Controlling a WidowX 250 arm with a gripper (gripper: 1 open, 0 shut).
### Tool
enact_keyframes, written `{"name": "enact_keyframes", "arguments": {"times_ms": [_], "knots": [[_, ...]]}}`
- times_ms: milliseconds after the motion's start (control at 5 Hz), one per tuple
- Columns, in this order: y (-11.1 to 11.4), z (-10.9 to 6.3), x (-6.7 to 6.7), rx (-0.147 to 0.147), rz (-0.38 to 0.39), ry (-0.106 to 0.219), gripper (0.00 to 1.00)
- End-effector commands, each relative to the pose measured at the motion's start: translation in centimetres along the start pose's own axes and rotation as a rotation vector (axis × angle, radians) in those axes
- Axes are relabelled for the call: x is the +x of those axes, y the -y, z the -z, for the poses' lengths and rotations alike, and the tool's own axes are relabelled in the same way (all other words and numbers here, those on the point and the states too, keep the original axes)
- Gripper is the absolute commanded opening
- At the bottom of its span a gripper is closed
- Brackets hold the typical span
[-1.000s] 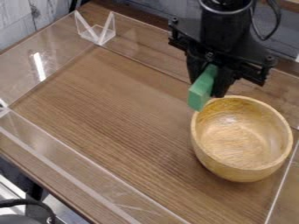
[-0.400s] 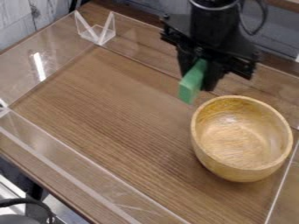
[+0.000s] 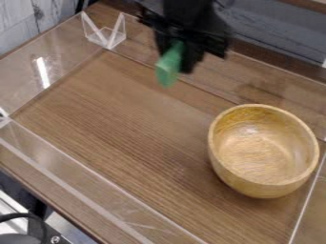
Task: Remove the green block from inside the brown bowl and put it on the table
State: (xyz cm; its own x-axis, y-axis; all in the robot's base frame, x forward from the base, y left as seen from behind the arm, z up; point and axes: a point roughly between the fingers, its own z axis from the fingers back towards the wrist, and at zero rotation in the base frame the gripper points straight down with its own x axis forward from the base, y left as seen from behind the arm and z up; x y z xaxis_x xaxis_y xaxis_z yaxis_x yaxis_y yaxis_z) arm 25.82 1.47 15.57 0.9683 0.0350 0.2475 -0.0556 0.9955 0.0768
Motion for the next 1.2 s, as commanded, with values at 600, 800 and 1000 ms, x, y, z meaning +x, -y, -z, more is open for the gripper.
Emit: {"name": "enact_keyframes", "arguments": {"times_ms": [600,800,1000], "knots": [[-6.8,3.0,2.9,0.065,-0.012,0.055,0.0],[-7.2,4.1,3.2,0.077,-0.008,0.055,0.0],[-7.5,5.1,3.5,0.089,-0.005,0.055,0.0]]}}
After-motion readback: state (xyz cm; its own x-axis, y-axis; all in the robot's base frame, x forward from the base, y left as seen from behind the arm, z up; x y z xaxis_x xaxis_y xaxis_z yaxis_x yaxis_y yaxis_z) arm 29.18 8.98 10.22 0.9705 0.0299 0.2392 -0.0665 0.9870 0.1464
